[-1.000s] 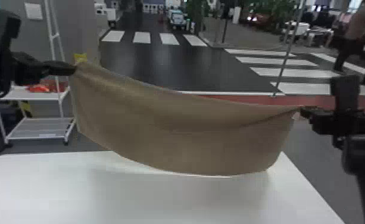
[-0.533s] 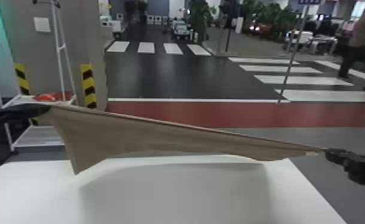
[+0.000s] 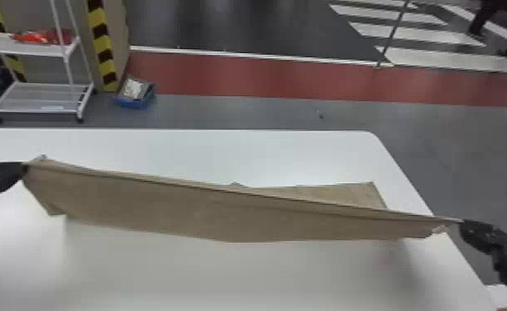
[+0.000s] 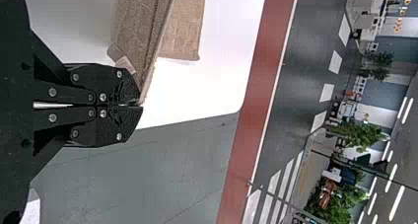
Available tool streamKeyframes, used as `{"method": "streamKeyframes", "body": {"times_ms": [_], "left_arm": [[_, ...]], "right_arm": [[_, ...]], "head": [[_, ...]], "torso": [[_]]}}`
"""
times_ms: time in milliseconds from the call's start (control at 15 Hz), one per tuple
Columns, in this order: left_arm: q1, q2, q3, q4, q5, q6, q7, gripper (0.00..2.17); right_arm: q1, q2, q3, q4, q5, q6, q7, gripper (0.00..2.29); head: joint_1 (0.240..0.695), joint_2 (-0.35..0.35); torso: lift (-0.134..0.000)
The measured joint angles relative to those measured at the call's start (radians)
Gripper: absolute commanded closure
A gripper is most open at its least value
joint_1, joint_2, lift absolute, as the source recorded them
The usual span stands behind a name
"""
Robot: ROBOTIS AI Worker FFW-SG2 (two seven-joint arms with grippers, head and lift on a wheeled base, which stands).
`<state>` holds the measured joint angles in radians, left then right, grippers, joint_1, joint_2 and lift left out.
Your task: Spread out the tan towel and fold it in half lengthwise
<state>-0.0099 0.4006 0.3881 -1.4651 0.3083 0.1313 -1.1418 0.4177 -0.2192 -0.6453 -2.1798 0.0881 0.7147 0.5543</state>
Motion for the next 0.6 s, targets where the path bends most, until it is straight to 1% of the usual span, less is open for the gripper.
{"method": "streamKeyframes", "body": {"times_ms": [133,267,400,600], "left_arm": [[0.084,0.000,0.038,0.002,0.027,-0.101,-0.024,1.65],[0.134,0.015,0.056,0.021,0.024,-0.150,-0.030,1.65],[0.144,0.030,0.055,0.040,0.006,-0.158,-0.024,1.65],[0.130,0.040,0.051,0.055,-0.008,-0.156,-0.027,1.62]], "right_arm": [[0.048,0.018,-0.031,-0.010,-0.015,-0.042,0.011,1.66],[0.061,0.021,-0.042,-0.017,-0.014,-0.054,0.023,1.66],[0.038,0.012,-0.025,-0.016,0.010,-0.029,0.035,1.66],[-0.033,-0.007,0.043,0.007,0.074,0.043,0.051,1.66]], "head": [[0.695,-0.199],[0.695,-0.187],[0.695,-0.174],[0.695,-0.145]], "torso": [[-0.123],[-0.123],[-0.123],[-0.123]]}}
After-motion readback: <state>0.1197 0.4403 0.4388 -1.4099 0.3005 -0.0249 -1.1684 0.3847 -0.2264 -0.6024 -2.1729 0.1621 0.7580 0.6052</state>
